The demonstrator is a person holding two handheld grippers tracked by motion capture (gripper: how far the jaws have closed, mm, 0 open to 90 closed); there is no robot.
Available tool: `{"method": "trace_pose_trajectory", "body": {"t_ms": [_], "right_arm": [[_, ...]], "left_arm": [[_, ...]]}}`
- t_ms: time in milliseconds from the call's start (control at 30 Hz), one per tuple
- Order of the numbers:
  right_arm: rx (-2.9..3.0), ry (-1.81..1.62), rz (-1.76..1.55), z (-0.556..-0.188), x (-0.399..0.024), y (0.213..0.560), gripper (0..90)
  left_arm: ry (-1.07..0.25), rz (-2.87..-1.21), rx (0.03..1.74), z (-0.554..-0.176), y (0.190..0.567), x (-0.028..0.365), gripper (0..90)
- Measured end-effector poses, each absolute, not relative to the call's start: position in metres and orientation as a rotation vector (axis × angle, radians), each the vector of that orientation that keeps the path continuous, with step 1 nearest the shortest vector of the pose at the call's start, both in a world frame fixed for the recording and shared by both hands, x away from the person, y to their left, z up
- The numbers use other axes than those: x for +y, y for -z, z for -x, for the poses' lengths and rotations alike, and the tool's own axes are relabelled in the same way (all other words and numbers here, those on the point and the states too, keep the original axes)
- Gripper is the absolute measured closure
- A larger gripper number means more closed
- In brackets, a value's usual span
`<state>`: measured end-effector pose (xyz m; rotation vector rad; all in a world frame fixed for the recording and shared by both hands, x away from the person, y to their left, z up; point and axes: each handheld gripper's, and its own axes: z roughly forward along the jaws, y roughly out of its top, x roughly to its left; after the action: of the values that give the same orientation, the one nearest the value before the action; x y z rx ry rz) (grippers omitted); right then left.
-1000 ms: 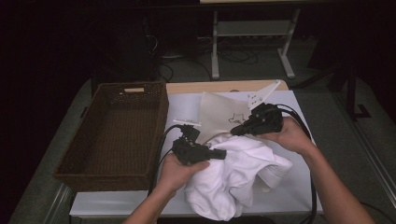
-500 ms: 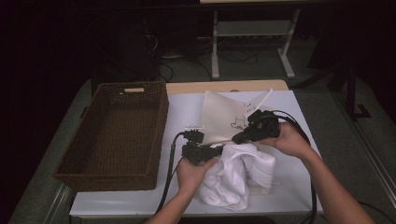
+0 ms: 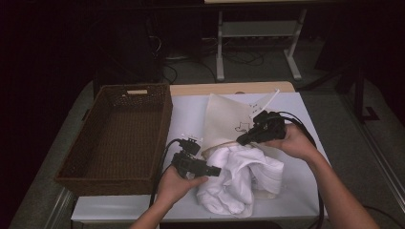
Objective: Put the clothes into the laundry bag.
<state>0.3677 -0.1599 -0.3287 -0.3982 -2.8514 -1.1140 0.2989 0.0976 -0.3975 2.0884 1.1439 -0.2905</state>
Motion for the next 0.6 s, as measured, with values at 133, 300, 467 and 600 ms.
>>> {"method": "trace_pose_trajectory", "body": {"t_ms": [133, 300, 467, 600], "right_arm": [[-2.855, 1.096, 0.367, -0.369, -0.152, 0.334, 88.9], [-2.842, 1.097, 0.331, -0.368, -0.147, 0.334, 88.9], [-2.835, 1.124, 0.287, -0.361, -0.145, 0.323, 89.0], [-2.854, 1.139, 0.304, -0.359, -0.148, 0.318, 89.0]], "left_arm": [[0.339, -2.037, 1.106, -0.299, 0.414, 0.091, 62.7], [0.396, -1.879, 1.076, -0.293, 0.410, 0.086, 77.8], [0.356, -1.784, 1.137, -0.298, 0.412, 0.074, 77.8], [0.203, -1.723, 1.198, -0.306, 0.412, 0.062, 77.3]]}}
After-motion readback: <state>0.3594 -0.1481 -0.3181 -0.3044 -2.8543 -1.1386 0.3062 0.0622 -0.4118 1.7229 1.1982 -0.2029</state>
